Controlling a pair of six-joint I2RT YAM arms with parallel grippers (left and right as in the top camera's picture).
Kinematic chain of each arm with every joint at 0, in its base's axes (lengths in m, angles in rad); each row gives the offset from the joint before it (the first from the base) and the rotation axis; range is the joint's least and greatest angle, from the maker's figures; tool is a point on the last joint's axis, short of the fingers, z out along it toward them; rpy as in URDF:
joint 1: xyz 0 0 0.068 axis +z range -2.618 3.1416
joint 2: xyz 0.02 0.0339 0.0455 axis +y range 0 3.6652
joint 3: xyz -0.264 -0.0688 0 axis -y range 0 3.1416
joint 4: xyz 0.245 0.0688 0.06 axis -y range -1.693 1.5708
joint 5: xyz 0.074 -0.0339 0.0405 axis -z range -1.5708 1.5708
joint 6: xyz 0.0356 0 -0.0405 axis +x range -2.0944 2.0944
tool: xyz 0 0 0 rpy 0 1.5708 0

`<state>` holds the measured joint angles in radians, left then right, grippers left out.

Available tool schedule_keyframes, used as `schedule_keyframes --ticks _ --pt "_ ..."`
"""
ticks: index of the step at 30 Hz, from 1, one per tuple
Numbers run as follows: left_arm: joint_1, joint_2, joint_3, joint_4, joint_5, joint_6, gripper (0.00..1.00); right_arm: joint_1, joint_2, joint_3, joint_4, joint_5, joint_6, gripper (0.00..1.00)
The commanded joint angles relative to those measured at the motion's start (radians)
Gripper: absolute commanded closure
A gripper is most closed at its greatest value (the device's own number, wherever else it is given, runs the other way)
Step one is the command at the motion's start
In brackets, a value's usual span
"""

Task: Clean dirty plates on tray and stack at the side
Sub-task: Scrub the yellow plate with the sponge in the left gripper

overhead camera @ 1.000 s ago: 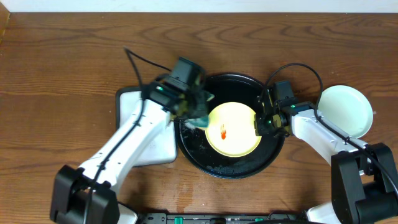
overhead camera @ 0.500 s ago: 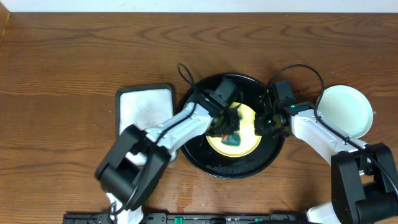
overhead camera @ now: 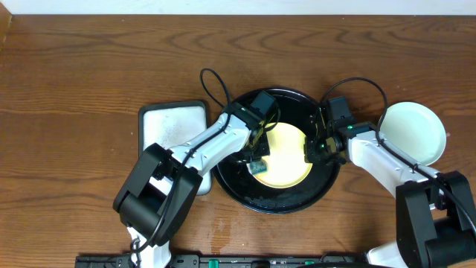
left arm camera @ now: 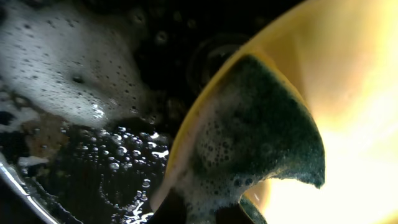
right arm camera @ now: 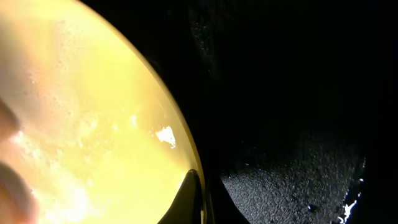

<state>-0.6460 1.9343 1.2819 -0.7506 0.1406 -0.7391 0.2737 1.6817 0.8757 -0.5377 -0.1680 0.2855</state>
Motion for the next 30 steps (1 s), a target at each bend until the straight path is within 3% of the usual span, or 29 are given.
schedule_keyframes --ticks 1,6,15,26,30 --pt "0.027 0.013 -0.005 -0.008 -0.231 0.039 0.93 0.003 0.010 -0.013 -0.007 0.059 0.013 0.99" --pt "0.011 0.032 -0.016 0.084 -0.110 0.038 0.93 0.003 0.010 -0.013 -0.007 0.059 0.013 0.99" --pt "-0.069 0.118 -0.016 0.291 0.357 0.007 0.92 0.003 0.010 -0.013 -0.008 0.059 0.013 0.99" --pt "-0.146 0.117 -0.016 0.310 0.389 0.006 0.92 0.003 0.010 -0.013 -0.008 0.059 0.013 0.99" --pt "-0.100 0.117 -0.016 0.242 0.269 0.009 0.93 0.003 0.010 -0.013 -0.008 0.059 0.013 0.99"
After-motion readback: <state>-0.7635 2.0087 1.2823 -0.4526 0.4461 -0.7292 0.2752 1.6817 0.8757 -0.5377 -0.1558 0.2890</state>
